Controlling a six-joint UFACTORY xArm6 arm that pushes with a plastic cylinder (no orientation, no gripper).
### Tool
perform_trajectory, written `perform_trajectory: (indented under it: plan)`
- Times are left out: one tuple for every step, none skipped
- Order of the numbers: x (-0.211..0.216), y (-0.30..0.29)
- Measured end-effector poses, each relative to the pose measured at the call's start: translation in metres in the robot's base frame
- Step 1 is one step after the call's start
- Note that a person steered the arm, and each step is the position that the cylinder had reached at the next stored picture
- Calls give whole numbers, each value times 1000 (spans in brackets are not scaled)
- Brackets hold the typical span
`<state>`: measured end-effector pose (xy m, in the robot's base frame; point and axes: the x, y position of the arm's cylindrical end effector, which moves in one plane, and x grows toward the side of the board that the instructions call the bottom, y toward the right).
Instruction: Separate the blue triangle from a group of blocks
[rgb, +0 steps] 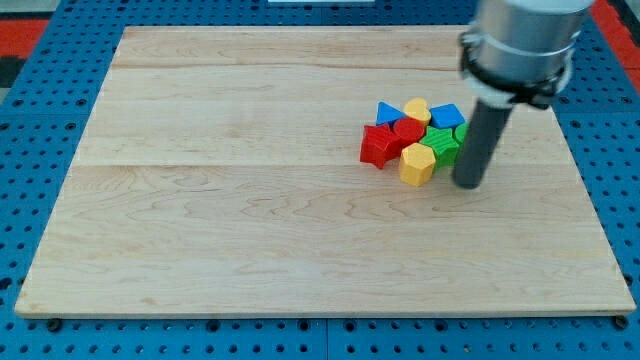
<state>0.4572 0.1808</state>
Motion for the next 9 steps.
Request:
perform_trajectory:
  plan:
    - [-31, 55]
    - [-40, 67]
    - [-40, 20]
    - [-40, -44]
    - [-39, -114]
    - [-39, -178]
    - [-49, -190]
    - [-49, -174]
    - [-50, -139]
